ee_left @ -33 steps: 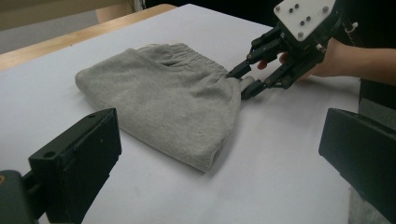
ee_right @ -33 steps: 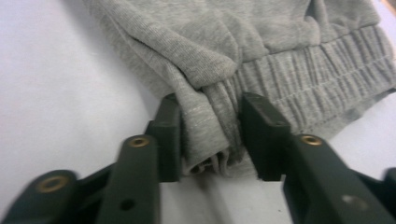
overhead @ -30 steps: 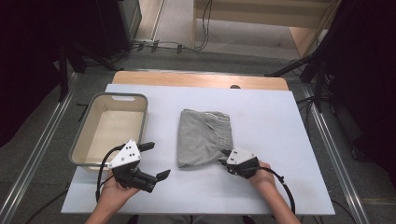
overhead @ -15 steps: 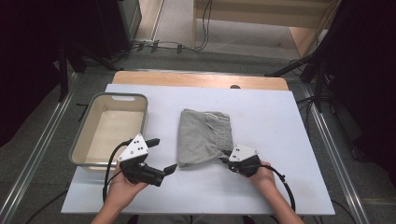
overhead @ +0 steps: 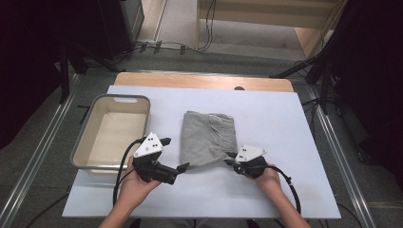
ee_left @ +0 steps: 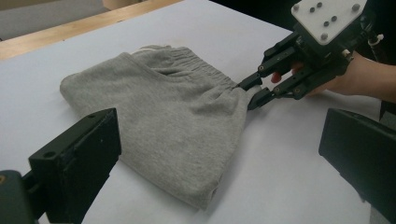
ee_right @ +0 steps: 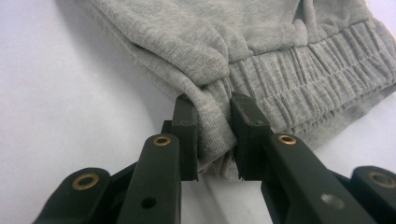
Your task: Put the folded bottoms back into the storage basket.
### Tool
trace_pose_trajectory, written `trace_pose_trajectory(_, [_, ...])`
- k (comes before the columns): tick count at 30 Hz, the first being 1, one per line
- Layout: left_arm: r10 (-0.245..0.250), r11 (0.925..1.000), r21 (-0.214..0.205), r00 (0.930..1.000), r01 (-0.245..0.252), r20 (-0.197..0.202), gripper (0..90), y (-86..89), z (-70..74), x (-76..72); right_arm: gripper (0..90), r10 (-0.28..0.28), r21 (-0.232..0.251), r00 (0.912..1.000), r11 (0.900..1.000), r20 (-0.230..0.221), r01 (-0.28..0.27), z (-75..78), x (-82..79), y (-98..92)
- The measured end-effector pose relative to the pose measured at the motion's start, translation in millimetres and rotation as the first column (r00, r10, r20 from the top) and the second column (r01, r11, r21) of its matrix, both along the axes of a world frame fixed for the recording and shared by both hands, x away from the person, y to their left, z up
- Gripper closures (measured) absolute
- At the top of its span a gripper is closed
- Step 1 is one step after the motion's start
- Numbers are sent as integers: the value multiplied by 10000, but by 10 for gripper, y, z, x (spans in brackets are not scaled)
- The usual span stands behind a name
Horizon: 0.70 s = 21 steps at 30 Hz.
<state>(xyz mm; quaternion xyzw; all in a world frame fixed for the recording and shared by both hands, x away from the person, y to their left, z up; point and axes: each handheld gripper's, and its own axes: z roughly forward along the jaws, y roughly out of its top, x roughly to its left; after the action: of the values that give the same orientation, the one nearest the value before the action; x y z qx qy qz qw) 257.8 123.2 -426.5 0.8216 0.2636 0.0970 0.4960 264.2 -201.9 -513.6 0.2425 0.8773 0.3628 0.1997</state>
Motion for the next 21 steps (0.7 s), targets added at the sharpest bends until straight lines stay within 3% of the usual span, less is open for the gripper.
trace_pose_trajectory(3, [-7,9999,102,9999,8,-108,0,-47,2,23,714,-73,333,9998,9994,-203,80,-9,13,-21])
trace_pose_trajectory(21, [311,9994,165,9976,-302,-623,0,-224,47,293,713,-40,404,9996,9992,-266,50,-6,23,-27])
